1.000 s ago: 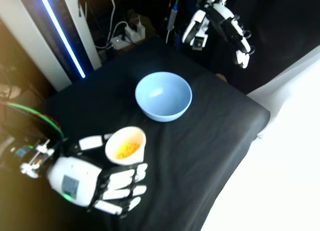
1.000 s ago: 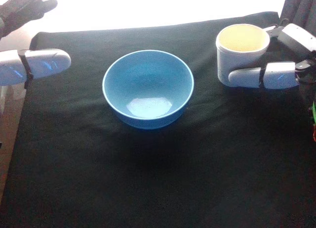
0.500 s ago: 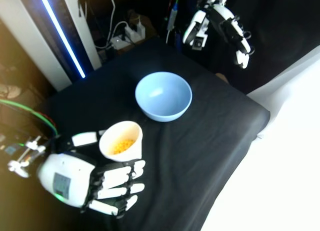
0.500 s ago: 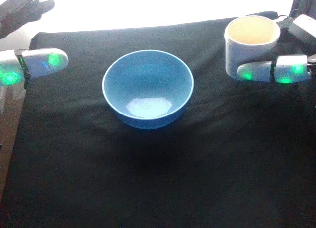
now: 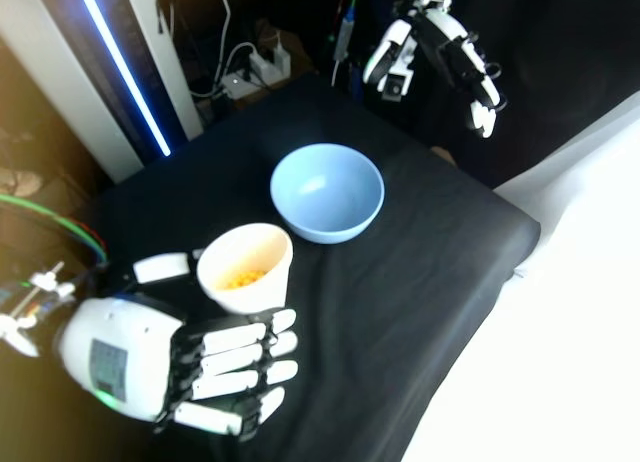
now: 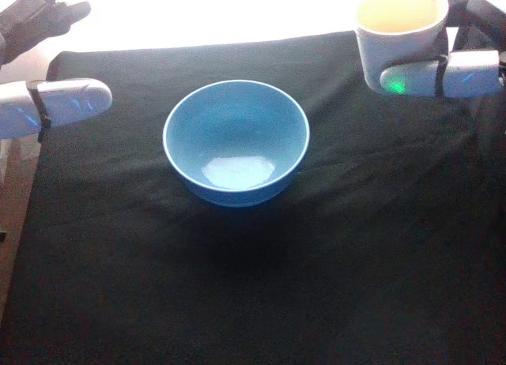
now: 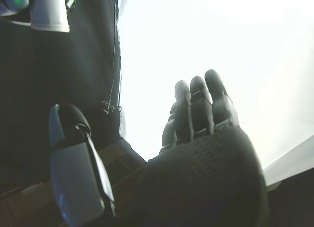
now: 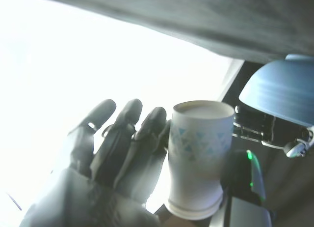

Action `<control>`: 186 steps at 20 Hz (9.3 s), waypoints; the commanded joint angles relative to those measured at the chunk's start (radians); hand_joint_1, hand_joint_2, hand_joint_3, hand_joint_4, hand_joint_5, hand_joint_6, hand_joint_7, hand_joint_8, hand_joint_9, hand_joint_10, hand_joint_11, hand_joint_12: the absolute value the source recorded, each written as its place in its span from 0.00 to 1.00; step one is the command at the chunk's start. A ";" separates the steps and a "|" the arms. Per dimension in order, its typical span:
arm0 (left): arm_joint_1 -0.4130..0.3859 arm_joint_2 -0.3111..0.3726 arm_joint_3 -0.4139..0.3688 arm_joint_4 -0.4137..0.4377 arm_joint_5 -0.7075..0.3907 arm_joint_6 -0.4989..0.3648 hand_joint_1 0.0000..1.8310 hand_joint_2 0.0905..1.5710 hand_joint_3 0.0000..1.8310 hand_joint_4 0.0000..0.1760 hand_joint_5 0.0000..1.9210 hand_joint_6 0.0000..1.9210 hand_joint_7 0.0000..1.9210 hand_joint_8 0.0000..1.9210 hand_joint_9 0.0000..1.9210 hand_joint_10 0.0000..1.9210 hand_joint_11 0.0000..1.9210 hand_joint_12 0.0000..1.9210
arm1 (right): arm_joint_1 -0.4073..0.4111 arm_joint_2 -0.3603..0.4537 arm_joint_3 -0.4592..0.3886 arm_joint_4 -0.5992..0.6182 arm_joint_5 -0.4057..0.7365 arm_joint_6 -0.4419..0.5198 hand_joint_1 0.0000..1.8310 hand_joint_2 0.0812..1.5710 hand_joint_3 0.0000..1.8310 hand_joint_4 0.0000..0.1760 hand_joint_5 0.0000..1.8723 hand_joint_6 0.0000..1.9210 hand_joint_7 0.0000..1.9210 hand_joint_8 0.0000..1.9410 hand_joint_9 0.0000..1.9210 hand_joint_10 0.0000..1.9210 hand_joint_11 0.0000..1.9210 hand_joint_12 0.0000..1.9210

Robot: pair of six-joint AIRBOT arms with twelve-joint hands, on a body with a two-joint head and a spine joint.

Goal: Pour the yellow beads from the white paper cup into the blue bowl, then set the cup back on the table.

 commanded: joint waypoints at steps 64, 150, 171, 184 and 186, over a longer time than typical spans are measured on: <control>0.016 -0.012 0.013 -0.020 -0.126 -0.016 0.37 0.49 0.00 0.13 0.05 0.00 0.17 0.00 0.13 0.00 0.00 0.32 | 0.377 -0.078 -0.003 -0.616 -0.133 0.009 0.66 0.62 0.00 0.00 0.66 0.28 0.52 0.07 0.23 0.00 0.01 0.09; 0.103 -0.014 -0.009 -0.069 -0.168 -0.064 0.41 0.52 0.00 0.30 0.04 0.01 0.19 0.00 0.09 0.00 0.00 0.20 | 0.093 0.117 -0.078 -0.004 0.090 -0.192 0.64 0.62 0.00 0.00 0.67 0.27 0.35 0.00 0.16 0.00 0.00 0.24; 0.122 -0.035 -0.003 -0.075 -0.175 -0.075 0.41 0.52 0.00 0.09 0.04 0.00 0.19 0.00 0.12 0.00 0.00 0.29 | -0.193 -0.031 0.004 0.387 0.199 -0.184 0.63 0.69 0.00 0.00 0.52 0.50 0.23 0.00 0.07 0.00 0.00 0.05; 0.123 -0.036 -0.003 -0.074 -0.178 -0.079 0.39 0.49 0.00 0.00 0.03 0.00 0.17 0.00 0.12 0.00 0.00 0.32 | -0.254 -0.047 0.009 0.445 0.185 -0.179 0.65 0.64 0.00 0.00 0.63 0.34 0.19 0.01 0.02 0.01 0.00 0.00; 0.123 -0.037 -0.004 -0.074 -0.178 -0.079 0.39 0.49 0.00 0.00 0.04 0.00 0.18 0.00 0.13 0.00 0.00 0.32 | -0.256 -0.047 0.008 0.440 0.184 -0.176 0.65 0.64 0.00 0.00 0.61 0.37 0.25 0.01 0.09 0.01 0.00 0.00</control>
